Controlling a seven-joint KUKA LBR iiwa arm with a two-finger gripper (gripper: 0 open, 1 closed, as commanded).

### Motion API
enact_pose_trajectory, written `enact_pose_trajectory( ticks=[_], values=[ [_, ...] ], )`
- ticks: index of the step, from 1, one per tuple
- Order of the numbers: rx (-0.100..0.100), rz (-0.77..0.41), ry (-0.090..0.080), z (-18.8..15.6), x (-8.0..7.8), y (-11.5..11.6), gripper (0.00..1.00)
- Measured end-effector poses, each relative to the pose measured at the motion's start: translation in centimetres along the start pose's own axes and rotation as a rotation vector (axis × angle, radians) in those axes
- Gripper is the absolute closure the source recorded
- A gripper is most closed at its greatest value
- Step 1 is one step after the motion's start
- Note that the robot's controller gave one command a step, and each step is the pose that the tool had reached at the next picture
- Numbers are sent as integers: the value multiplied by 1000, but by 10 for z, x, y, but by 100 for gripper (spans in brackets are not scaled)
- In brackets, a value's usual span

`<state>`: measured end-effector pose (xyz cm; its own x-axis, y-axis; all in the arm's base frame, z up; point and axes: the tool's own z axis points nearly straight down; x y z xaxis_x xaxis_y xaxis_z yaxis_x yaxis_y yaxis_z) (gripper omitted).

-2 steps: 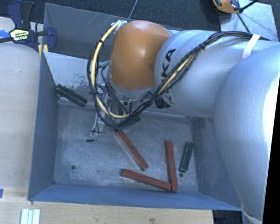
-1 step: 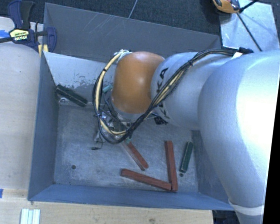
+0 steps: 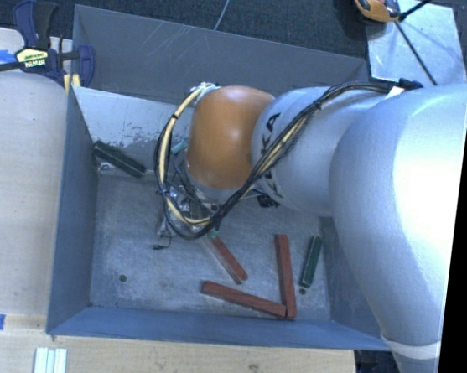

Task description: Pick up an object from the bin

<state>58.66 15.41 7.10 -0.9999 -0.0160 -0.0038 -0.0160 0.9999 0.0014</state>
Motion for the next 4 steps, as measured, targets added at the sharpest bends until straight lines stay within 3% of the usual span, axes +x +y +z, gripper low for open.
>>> enact_pose_trajectory(
  ticks=[1,2,3,4],
  values=[
    [2,20,8,-54,17,-7,100],
    [1,18,1,-64,-1,-25,0],
    [1,18,2,-61,-2,-27,0],
    [-1,-69,-2,-39,7,-59,0]
  ],
)
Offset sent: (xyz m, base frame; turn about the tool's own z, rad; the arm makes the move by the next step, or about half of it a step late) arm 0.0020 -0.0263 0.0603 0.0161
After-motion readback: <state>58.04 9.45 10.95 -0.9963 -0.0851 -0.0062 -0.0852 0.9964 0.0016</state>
